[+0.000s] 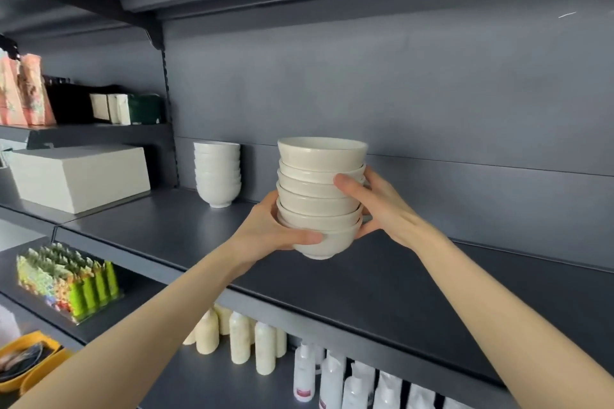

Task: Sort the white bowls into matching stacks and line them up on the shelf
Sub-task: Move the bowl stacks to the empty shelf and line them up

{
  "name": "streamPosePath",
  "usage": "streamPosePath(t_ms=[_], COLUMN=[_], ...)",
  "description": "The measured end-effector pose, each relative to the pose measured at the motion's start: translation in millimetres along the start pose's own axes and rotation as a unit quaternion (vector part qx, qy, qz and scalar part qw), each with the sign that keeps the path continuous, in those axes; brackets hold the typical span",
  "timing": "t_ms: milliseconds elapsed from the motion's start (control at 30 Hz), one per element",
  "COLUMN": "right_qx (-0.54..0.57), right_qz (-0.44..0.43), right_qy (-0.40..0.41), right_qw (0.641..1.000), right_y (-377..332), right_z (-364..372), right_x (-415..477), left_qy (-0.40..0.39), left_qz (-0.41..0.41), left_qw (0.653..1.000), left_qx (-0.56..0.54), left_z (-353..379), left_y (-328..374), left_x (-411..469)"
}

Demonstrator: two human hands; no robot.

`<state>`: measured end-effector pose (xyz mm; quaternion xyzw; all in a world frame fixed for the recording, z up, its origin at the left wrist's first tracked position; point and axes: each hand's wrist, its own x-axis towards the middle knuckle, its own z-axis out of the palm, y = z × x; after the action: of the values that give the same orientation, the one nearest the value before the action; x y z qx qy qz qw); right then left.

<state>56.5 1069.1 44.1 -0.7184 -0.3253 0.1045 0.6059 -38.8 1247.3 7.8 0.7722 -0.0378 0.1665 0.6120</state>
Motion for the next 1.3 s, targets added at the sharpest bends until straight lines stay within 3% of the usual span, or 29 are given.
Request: streamPosePath(t_ms=[400, 700, 867, 1300], right_qx=[-0.003, -0.019, -0.016, -0.042], right_qz=[0.022, 0.067, 0.090, 0.106], right_qy=[-0.004, 0.082, 0.144, 0.205], right_qw=[1.000, 0.994, 0.985, 0.972], right_y=[23.0, 52.3, 57.1, 64.9], right_z=[84.8, 151.6, 172.6, 183.5], right_x=[142.8, 206.0, 214.2, 224.4], left_qy=[-0.040, -0.132, -0.207, -0.247], left_qz=[-0.005, -0.035, -0.045, -0.062], left_qw=[0.999, 0.990, 0.976, 0.962], left_qx=[-0.007, -0.024, -0.041, -0.102], left_z=[-128.8, -214.3, -235.1, -238.3], left_y=[-63.5, -129.3, -149.9, -180.8], left_x=[88.8, 151.4, 180.0, 211.6])
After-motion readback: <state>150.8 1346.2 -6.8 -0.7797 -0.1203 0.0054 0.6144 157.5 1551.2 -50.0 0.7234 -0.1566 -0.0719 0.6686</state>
